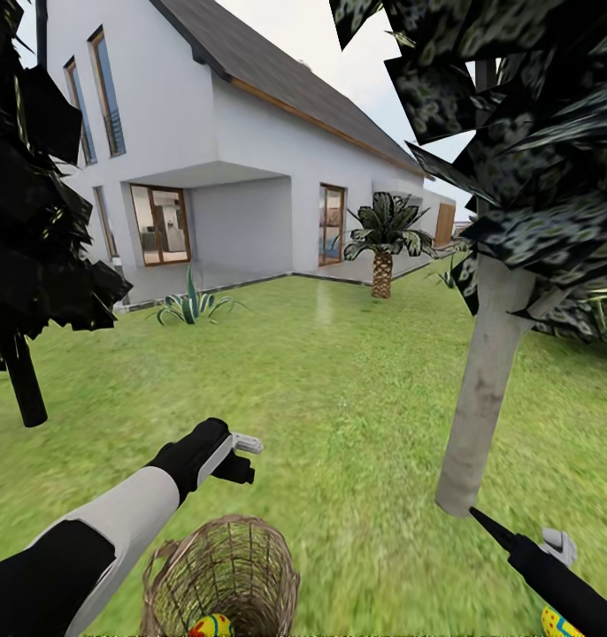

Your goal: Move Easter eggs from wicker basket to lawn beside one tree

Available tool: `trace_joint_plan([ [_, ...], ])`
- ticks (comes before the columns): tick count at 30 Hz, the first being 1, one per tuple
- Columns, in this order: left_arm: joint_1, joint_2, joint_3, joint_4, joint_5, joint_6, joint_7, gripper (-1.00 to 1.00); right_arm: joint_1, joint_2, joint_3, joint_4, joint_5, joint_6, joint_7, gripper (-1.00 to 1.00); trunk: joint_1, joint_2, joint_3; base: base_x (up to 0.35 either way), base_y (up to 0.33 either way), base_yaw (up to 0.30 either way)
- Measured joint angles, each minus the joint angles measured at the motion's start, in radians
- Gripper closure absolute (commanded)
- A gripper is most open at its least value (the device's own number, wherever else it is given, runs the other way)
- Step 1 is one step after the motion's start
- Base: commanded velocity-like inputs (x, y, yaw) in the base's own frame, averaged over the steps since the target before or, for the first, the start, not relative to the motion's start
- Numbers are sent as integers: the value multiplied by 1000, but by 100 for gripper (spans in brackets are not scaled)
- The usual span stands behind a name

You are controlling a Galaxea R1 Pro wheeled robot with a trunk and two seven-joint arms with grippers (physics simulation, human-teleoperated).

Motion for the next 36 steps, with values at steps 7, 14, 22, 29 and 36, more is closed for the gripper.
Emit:
trace_joint_plan([
  [7,0,0,0,0,0,1,1,-100,-1,1,0,1,6,1,0,-100,27,-49,-22,0,0,0],
  [14,0,0,0,-1,0,1,1,-100,-1,4,5,1,9,0,-2,-100,54,-98,-44,0,0,0],
  [22,0,0,0,0,0,1,1,-100,-2,5,11,1,11,0,-5,-100,84,-154,-69,0,0,0],
  [29,0,0,0,-1,0,1,1,-100,-2,5,13,2,12,-1,-7,-100,111,-203,-91,0,0,0],
  [36,0,1,0,-1,0,1,1,-100,-2,6,13,4,13,-1,-10,-100,138,-252,-113,0,0,0],
])
